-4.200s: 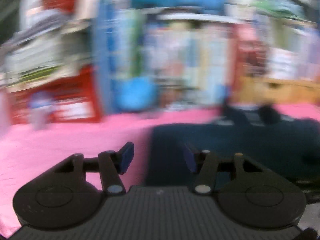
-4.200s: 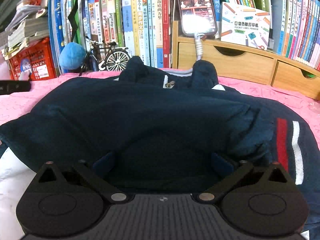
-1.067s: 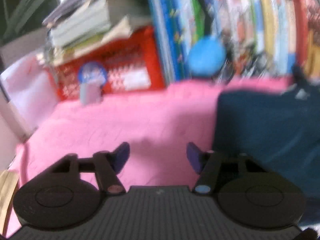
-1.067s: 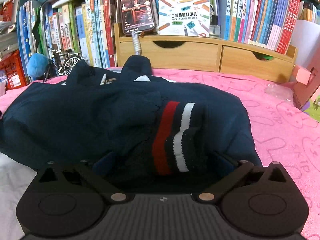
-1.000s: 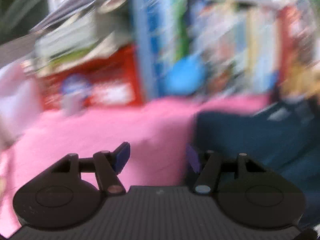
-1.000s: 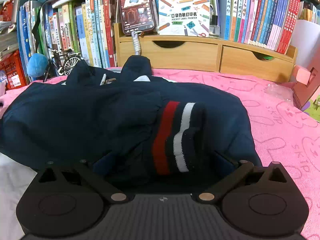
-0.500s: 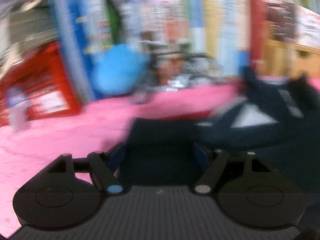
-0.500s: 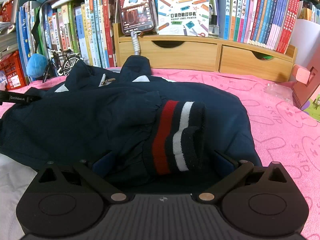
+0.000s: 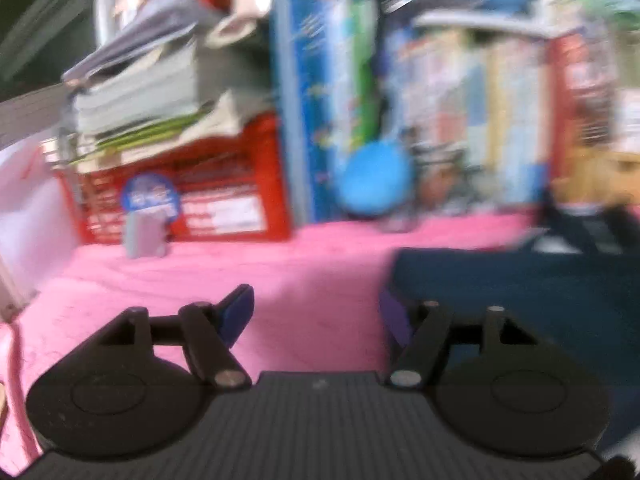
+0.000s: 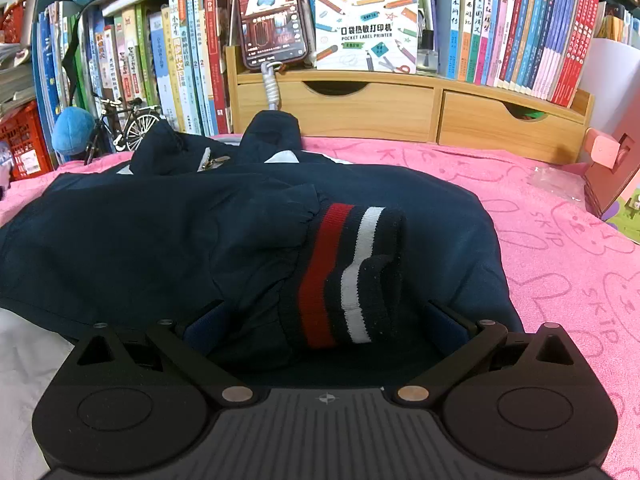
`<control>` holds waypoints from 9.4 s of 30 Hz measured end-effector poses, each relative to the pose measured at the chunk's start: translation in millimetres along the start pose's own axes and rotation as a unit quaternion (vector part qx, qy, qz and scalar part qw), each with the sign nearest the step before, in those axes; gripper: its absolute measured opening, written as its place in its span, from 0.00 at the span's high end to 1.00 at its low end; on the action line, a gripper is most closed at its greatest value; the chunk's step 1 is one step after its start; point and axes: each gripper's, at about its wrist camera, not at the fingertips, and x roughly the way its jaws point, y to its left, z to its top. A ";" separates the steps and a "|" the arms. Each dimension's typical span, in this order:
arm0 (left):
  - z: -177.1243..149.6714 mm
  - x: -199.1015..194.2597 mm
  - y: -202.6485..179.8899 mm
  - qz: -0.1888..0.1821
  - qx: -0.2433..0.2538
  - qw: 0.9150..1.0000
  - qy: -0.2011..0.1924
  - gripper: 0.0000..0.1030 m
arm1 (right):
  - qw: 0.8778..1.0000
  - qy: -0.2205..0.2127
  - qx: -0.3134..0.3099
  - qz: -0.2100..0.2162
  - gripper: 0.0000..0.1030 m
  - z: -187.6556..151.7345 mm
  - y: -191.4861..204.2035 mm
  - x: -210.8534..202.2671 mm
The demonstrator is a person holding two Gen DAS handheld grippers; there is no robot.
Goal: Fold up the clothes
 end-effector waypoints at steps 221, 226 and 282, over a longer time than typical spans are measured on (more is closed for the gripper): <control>-73.1 -191.4 -30.5 -0.350 0.023 0.937 0.002 0.84 | 0.982 -0.035 -0.124 0.135 0.86 -106.9 5.2 -147.5; -54.3 -206.3 -2.1 -0.298 -0.028 0.951 -0.074 0.83 | 0.991 -0.064 -0.046 0.106 0.90 -102.5 -24.5 -173.7; -96.3 -152.7 -22.2 -0.328 -0.037 0.942 0.060 0.32 | 0.993 -0.025 -0.037 0.107 0.79 -112.4 -17.0 -161.2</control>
